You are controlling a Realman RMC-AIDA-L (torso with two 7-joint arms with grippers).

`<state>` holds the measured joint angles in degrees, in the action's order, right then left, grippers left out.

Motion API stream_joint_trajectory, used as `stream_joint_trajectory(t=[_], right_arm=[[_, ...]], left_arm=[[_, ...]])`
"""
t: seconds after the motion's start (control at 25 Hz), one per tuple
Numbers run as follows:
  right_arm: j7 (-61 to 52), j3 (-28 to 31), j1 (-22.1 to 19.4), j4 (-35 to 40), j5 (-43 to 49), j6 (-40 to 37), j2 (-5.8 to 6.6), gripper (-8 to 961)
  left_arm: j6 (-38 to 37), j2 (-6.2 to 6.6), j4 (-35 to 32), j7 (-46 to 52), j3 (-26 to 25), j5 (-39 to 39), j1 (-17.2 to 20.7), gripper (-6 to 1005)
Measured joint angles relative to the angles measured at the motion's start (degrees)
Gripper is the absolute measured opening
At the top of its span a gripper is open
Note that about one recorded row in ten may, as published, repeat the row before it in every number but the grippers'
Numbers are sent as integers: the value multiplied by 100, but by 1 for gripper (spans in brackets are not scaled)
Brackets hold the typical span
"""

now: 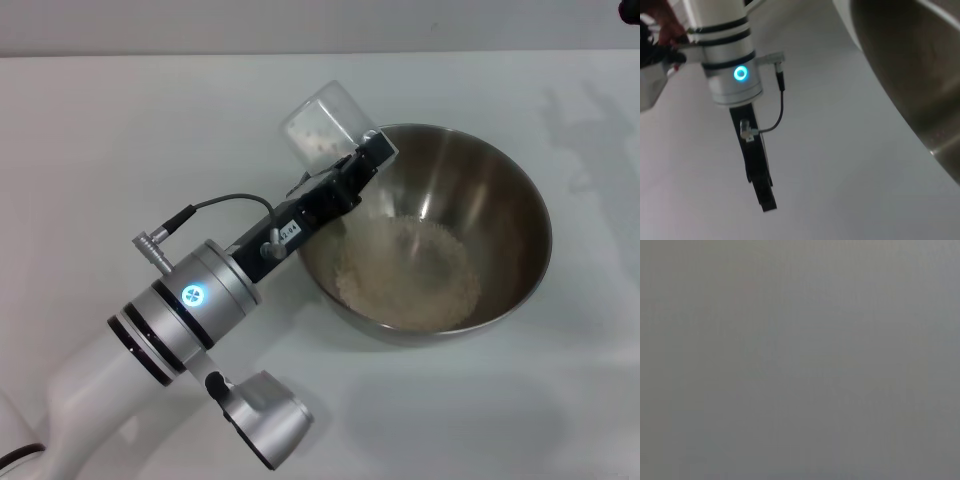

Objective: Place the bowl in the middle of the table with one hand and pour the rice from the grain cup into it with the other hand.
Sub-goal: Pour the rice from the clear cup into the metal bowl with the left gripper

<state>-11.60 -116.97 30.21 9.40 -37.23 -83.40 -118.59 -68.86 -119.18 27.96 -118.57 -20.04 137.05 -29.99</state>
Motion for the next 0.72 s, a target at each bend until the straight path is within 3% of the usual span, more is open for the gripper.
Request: stream_joint_trajectory(t=[0.72], right_arm=[[0,0,-40,0,-15,-49,-4,546]], left_arm=[[-23,0,181,-168,-46,243,122,105]])
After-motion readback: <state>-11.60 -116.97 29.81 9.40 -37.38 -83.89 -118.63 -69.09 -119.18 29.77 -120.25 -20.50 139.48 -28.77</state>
